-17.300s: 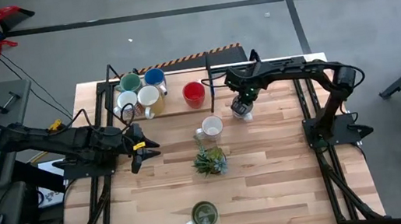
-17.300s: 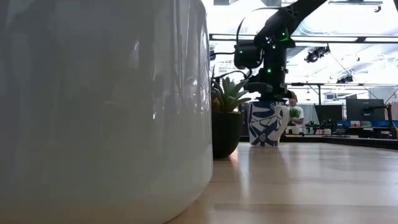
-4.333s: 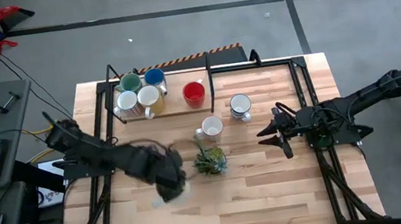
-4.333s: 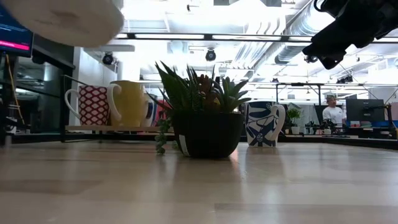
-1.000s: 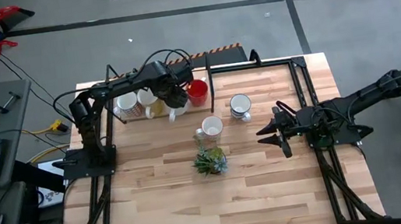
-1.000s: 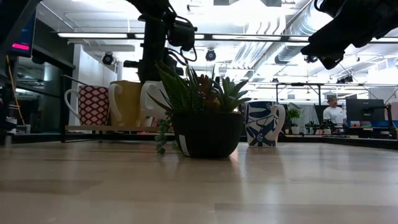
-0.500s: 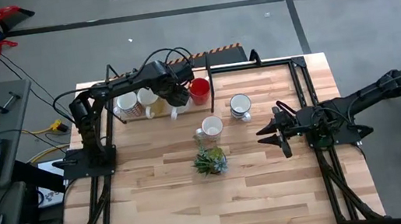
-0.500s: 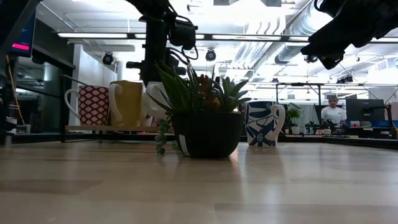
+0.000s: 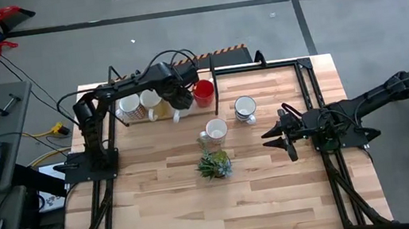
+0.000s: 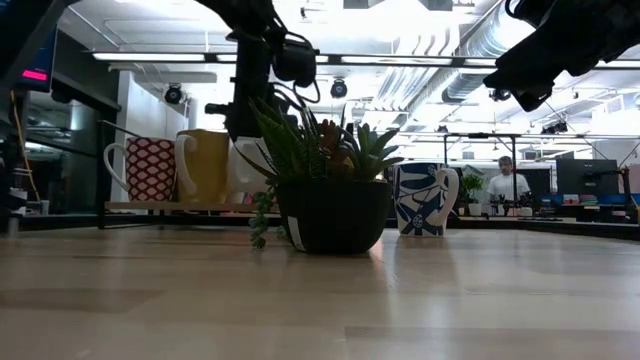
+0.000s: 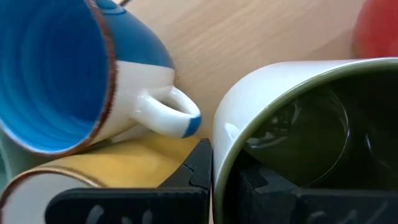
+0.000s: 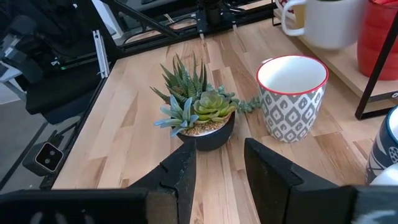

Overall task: Place coffee mugs
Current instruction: Put the white green mug on the shelf

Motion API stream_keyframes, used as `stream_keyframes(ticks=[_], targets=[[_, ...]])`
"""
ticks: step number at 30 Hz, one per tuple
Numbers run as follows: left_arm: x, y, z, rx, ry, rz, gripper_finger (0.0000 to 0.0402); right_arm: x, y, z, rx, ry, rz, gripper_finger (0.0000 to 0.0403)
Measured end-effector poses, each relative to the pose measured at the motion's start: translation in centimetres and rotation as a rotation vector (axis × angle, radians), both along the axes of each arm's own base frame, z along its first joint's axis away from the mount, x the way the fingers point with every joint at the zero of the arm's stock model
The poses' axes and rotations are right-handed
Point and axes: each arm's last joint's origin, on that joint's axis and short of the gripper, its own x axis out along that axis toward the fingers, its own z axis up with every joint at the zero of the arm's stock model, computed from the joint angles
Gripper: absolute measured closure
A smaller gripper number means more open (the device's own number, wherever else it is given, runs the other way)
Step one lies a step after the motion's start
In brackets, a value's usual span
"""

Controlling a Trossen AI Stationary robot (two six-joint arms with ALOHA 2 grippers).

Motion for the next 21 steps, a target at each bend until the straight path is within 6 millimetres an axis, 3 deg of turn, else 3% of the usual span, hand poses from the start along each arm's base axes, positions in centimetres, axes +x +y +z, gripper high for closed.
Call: stream_keyframes(ticks=[5,21], targets=[[0.39,0.12,-1.0,-0.022,0.024,-0.01,0.0394,0.0,0.0,0.01,-0.001,-0.001,0.0,0.0286],[0.42,0.44,-0.96,0.001,0.014,-0.002,0.039,0.0,0.0,0.0,0.0,0.0,0.0,0.0286]])
